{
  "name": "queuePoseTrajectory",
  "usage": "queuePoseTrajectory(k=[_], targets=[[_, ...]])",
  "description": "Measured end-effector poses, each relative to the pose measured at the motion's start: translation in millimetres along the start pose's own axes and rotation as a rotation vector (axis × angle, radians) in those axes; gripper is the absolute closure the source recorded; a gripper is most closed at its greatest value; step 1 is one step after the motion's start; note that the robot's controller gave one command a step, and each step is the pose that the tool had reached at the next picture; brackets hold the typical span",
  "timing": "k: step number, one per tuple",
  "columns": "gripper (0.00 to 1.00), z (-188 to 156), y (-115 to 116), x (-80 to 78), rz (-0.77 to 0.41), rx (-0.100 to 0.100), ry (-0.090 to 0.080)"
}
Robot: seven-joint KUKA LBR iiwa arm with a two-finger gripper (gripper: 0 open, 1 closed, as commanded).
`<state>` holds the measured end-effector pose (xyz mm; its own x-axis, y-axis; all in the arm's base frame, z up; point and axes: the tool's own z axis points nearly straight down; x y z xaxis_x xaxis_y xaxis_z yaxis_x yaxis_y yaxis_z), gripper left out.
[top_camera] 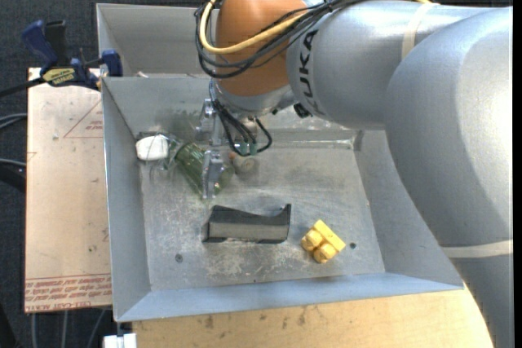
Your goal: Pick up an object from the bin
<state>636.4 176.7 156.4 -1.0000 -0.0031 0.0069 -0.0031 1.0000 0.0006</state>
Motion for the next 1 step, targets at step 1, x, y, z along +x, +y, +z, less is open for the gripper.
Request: queuePoseTrajectory(k=[1], targets=[[0.00, -5.2, -0.7, -2.1, 0.003, -0.001, -0.008]])
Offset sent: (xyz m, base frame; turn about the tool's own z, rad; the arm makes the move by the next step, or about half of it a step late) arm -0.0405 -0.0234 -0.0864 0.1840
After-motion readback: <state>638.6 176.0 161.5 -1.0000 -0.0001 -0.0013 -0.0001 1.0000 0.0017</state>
